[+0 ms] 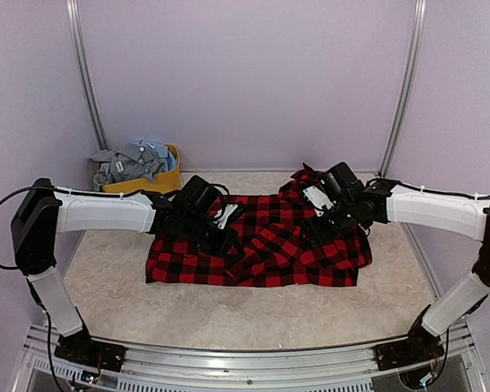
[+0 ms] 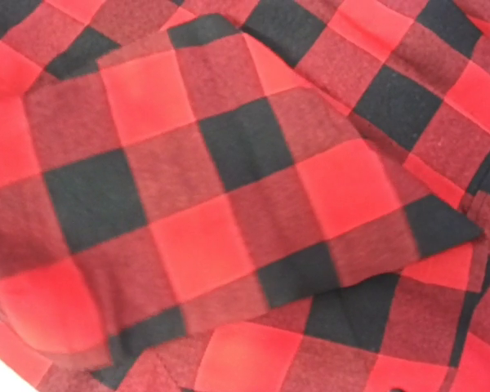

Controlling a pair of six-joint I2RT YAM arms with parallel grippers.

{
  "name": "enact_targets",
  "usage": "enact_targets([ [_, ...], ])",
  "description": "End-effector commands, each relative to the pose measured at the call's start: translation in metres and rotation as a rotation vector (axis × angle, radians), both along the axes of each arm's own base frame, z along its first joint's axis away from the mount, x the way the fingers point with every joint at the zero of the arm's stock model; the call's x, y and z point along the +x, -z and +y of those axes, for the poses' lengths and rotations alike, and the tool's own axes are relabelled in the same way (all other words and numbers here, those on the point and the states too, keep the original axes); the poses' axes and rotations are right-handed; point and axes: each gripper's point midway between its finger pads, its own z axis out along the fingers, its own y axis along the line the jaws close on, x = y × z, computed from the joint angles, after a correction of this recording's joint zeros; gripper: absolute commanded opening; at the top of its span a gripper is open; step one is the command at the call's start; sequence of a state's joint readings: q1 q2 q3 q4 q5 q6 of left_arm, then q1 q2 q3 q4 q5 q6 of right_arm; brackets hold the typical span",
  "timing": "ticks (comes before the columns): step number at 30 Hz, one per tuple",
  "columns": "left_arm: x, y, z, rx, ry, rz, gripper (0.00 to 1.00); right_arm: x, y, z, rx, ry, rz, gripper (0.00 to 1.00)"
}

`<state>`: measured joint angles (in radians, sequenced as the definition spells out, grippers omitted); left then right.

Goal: Fold and stack the long sleeve shirts
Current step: Pick up the sleeve from the 1/3-folded shirt, then fold the sleeve of the 1/3-folded shirt.

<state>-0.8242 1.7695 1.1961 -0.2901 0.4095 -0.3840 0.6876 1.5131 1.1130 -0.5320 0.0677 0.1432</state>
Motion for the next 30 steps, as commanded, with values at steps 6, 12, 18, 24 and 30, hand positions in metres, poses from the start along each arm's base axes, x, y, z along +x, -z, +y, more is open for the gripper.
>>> enact_targets([
  [6, -0.013, 0.030, 0.050, 0.188, 0.124, 0.126, 0.00, 0.003, 0.013, -0.009, -0.037, 0.010, -0.002, 0.70],
  [12, 0.009, 0.035, 0.081, 0.226, 0.071, 0.134, 0.00, 0.005, 0.018, -0.009, -0.039, 0.002, 0.002, 0.70],
  [18, 0.026, 0.024, 0.099, 0.199, 0.045, 0.128, 0.00, 0.010, 0.024, -0.010, -0.056, 0.003, 0.007, 0.70],
  [24, 0.028, 0.039, 0.126, 0.304, 0.052, 0.153, 0.00, 0.012, 0.029, -0.018, -0.089, 0.029, 0.005, 0.70],
  [30, 0.038, 0.037, 0.141, 0.308, 0.029, 0.145, 0.00, 0.011, 0.038, -0.020, -0.103, 0.039, 0.018, 0.70],
])
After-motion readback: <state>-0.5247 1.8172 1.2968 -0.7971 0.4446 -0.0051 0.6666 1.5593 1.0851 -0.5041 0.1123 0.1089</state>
